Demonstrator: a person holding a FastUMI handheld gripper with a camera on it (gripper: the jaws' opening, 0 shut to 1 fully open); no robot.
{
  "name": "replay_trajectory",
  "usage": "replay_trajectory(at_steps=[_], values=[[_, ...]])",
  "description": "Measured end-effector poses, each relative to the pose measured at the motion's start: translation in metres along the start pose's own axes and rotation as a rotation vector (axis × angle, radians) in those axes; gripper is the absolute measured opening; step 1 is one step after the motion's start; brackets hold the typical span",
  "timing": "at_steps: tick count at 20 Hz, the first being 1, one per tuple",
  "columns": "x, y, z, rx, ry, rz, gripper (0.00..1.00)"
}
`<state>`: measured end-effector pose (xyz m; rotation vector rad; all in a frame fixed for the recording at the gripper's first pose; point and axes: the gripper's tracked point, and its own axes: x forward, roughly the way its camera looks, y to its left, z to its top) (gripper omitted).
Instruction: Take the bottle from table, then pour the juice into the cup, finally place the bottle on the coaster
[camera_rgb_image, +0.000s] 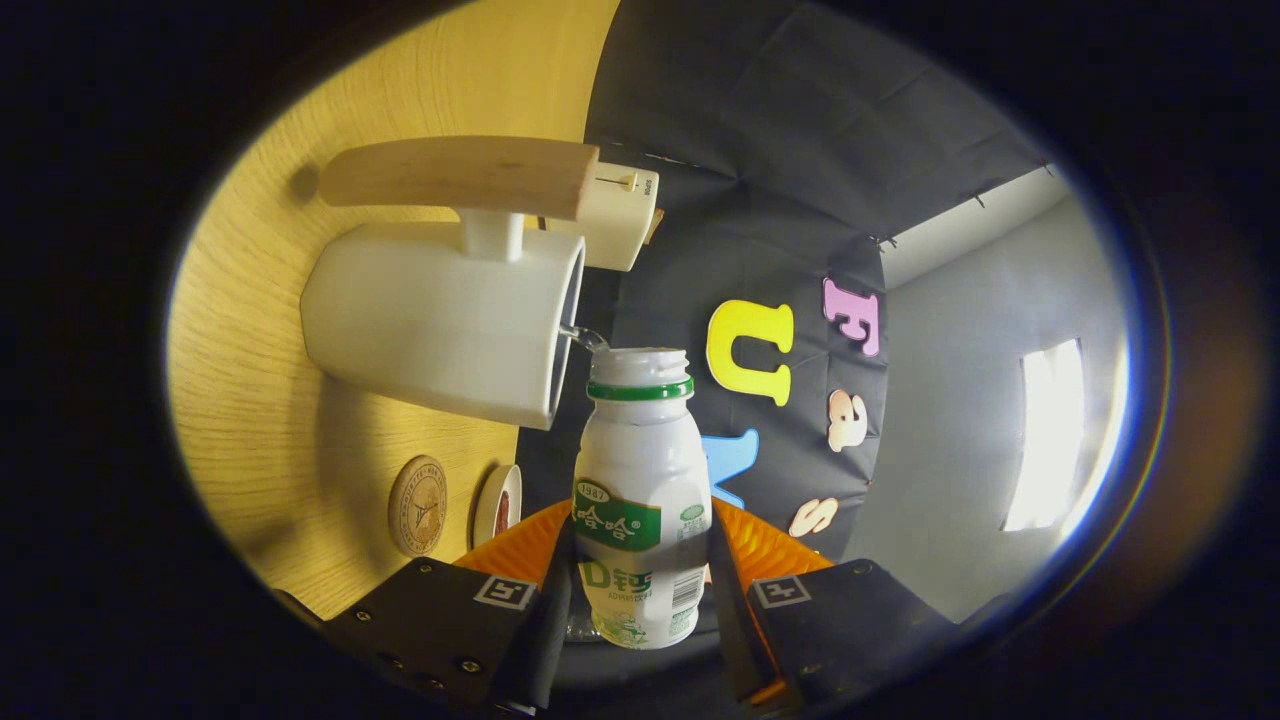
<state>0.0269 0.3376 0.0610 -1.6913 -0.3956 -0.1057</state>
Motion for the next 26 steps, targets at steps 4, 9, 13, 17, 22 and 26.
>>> replay_trajectory(at_steps=[4, 9, 13, 17, 22, 26], values=[[0.0005, 0.0003, -0.0048, -0.006, 0.008, -0.002, 0.66], [0.0016, -0.0036, -0.0050, -0.023, 0.007, -0.017, 0.66], [0.0027, -0.0060, -0.0044, -0.043, 0.001, -0.026, 0.65], [0.0033, -0.0073, -0.0031, -0.056, -0.003, -0.029, 0.65], [0.0027, -0.0078, -0.0047, -0.070, -0.004, -0.033, 0.66], [0.0037, -0.0068, -0.0038, -0.085, -0.007, -0.034, 0.66]])
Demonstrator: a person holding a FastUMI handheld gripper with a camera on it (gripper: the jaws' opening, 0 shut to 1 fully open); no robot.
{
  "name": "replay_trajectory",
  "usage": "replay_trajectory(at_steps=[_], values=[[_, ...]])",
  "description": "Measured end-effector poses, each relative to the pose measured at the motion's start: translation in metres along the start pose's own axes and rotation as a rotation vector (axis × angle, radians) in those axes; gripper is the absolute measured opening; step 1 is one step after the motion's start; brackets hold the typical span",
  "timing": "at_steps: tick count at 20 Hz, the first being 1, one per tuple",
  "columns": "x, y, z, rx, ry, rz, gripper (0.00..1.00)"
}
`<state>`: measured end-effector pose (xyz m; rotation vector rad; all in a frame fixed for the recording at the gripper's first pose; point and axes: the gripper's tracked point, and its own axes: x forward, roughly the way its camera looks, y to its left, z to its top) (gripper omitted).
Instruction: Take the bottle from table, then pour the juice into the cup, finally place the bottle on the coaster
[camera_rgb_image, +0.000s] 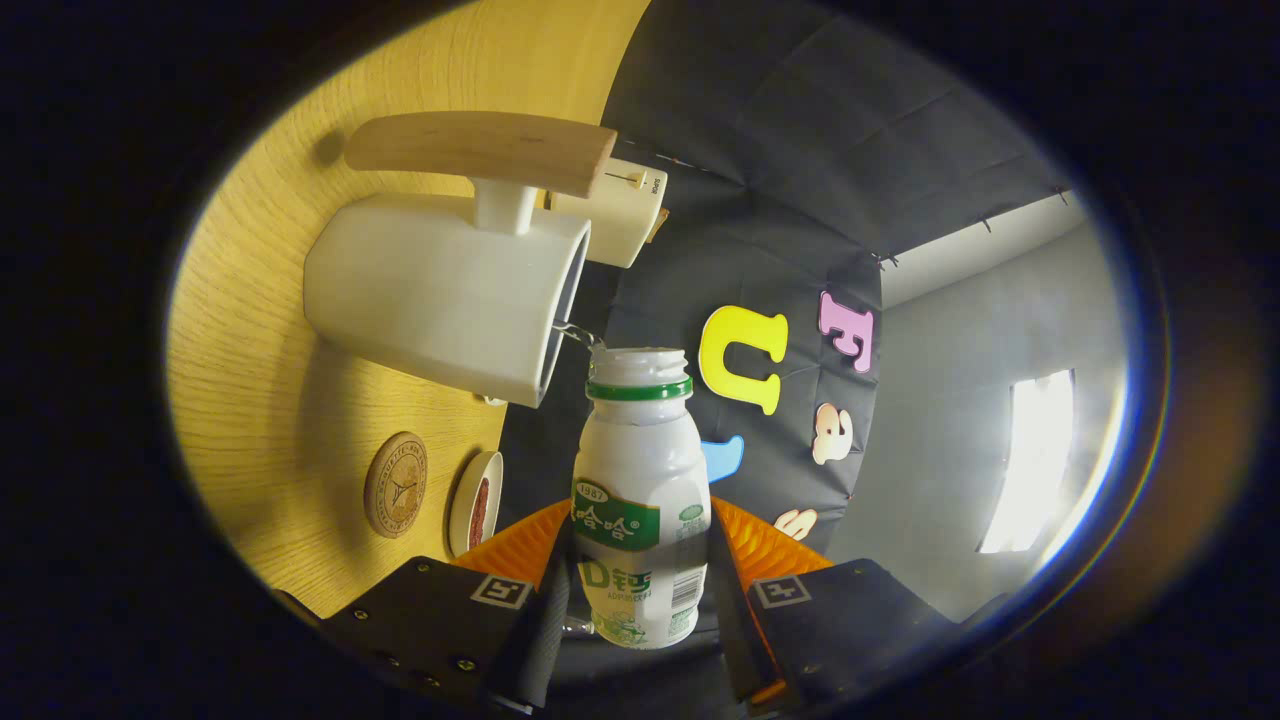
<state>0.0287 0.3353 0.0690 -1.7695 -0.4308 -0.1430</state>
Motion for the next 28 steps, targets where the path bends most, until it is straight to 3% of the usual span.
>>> replay_trajectory(at_steps=[28], values=[[-0.0004, 0.0064, 0.0067, -0.116, -0.038, -0.004, 0.65]])
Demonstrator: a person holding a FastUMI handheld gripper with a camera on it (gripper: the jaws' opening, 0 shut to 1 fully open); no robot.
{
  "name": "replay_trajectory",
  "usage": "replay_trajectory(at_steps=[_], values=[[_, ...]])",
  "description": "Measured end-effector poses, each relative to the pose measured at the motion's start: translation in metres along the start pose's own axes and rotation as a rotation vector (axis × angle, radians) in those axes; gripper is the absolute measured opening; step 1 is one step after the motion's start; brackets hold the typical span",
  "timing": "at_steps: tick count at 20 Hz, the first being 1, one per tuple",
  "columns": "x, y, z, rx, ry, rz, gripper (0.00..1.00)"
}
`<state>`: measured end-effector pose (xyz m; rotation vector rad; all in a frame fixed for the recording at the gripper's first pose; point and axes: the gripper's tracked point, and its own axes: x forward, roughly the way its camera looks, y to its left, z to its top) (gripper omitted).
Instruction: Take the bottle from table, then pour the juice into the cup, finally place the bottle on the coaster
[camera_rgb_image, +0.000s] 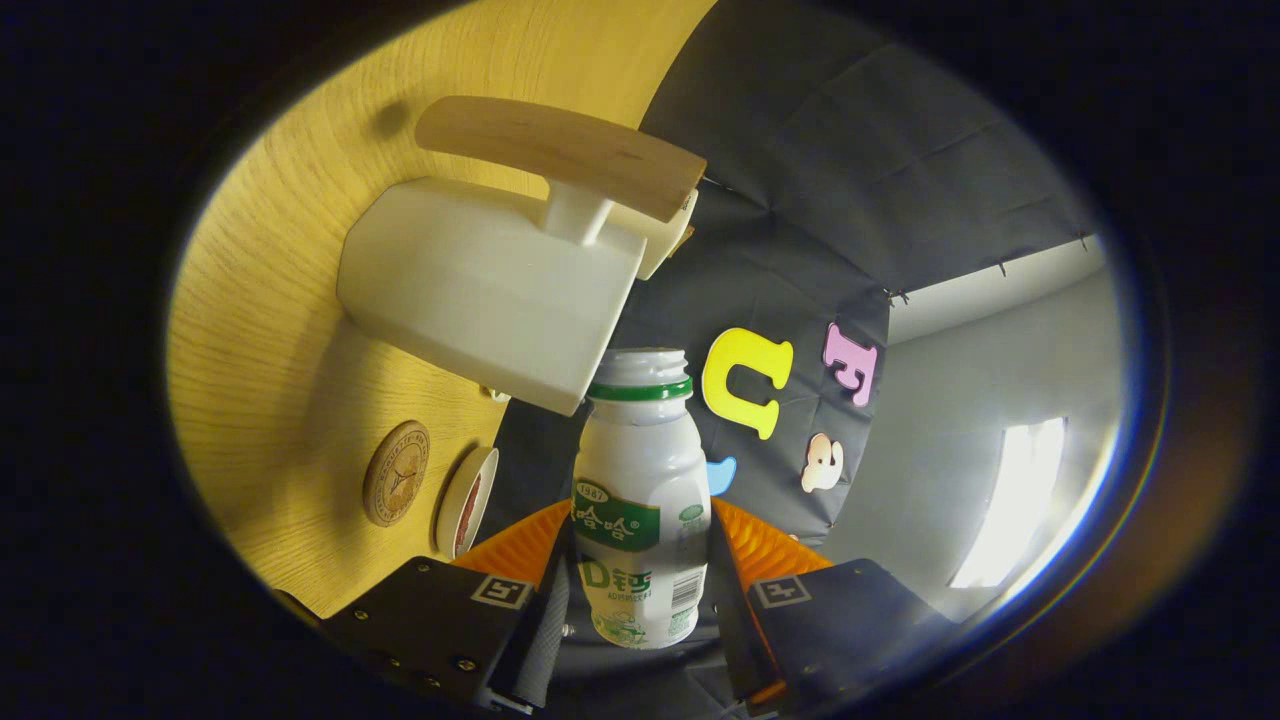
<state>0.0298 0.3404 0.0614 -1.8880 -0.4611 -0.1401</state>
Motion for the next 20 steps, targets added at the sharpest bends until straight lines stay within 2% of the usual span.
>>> replay_trajectory(at_steps=[11, 20], values=[[0.000, 0.003, 0.001, -0.047, -0.010, 0.007, 0.65], [-0.001, -0.007, 0.013, -0.145, -0.049, -0.053, 0.65]])
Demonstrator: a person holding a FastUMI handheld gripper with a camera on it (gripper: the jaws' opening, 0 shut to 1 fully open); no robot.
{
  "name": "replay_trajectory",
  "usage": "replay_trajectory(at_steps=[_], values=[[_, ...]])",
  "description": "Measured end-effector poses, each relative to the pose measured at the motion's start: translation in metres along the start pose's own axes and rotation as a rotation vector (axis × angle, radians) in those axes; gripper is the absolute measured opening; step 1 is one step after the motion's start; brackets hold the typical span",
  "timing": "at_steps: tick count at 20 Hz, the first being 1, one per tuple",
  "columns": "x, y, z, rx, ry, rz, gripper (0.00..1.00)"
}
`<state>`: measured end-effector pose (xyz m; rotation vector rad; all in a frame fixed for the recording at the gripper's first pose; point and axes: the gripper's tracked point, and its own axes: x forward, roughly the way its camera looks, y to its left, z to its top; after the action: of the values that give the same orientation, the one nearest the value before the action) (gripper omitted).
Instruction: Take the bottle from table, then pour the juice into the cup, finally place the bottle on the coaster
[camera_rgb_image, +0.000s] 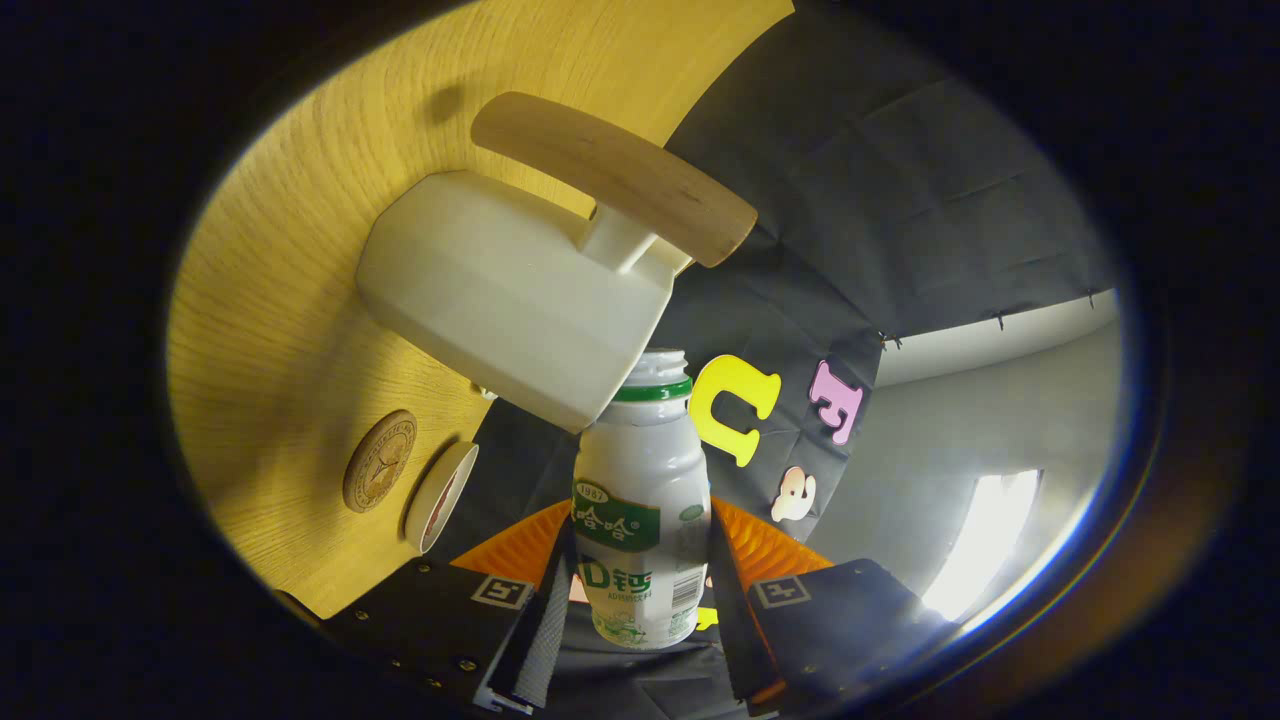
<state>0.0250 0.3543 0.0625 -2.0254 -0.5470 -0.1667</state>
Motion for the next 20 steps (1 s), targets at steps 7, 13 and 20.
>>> replay_trajectory(at_steps=[7, 13, 20], values=[[0.001, -0.014, 0.002, -0.050, -0.017, -0.043, 0.65], [0.001, -0.022, 0.000, -0.067, -0.018, -0.057, 0.65], [0.009, -0.006, -0.014, 0.105, 0.033, 0.016, 0.65]])
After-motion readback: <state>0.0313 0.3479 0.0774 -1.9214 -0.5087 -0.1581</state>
